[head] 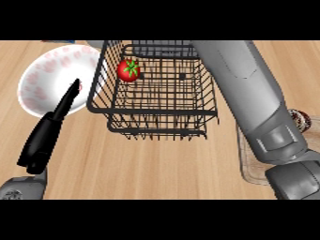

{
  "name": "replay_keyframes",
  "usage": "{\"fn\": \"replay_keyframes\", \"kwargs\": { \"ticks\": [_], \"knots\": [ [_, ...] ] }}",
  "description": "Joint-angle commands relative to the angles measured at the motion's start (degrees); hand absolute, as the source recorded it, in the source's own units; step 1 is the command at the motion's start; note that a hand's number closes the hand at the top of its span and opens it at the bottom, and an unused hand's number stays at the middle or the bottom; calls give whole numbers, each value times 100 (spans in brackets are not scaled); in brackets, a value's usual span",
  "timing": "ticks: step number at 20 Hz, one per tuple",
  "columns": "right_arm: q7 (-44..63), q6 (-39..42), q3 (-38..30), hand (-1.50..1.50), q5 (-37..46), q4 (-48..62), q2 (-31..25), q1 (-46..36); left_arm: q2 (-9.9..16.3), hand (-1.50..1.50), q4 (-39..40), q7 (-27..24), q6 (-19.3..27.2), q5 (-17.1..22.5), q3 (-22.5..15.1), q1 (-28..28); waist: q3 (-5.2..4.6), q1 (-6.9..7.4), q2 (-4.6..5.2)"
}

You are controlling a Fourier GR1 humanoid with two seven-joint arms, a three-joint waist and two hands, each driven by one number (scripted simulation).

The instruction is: Pick the tomato from the cutting board and place it in the tiered basket

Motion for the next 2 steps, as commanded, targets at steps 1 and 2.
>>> {"fn": "replay_keyframes", "kwargs": {
  "ticks": [1,2],
  "knots": [
    [152,-548,-378,-150,86,97,-527,-57,-51,0,-305,54,172,-146,-33,257,4,-84,-43],
    [76,-329,-576,-150,-40,244,-877,-9,-62,0,21,-5,71,-71,-31,88,3,-126,-5]
  ]
}}
